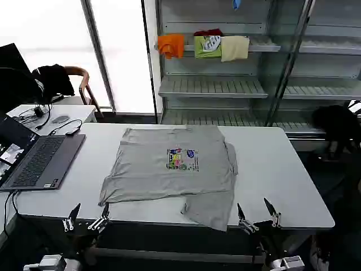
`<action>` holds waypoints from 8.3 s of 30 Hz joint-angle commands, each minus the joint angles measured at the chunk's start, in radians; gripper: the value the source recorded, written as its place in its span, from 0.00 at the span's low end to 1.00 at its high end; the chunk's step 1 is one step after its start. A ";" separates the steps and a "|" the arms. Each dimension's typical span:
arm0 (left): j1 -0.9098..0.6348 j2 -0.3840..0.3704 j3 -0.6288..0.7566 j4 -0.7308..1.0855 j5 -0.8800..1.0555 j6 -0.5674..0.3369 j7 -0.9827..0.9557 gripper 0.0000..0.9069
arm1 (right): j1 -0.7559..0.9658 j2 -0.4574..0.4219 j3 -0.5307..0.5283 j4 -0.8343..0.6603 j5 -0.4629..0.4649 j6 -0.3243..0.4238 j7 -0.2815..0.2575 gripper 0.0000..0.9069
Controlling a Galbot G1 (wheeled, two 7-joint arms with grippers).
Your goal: Fold and organize the clothes.
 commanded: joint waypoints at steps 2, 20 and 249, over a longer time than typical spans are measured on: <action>-0.108 0.083 -0.026 -0.029 -0.209 0.381 0.010 1.00 | 0.051 0.024 -0.091 0.062 0.098 -0.218 0.043 1.00; -0.264 0.085 -0.031 0.165 -0.295 0.364 0.084 1.00 | 0.123 0.069 -0.150 0.012 0.092 -0.357 0.061 1.00; -0.317 0.118 0.121 0.111 -0.262 0.397 -0.199 0.01 | 0.314 -0.140 -0.026 -0.024 0.281 -0.466 -0.067 0.00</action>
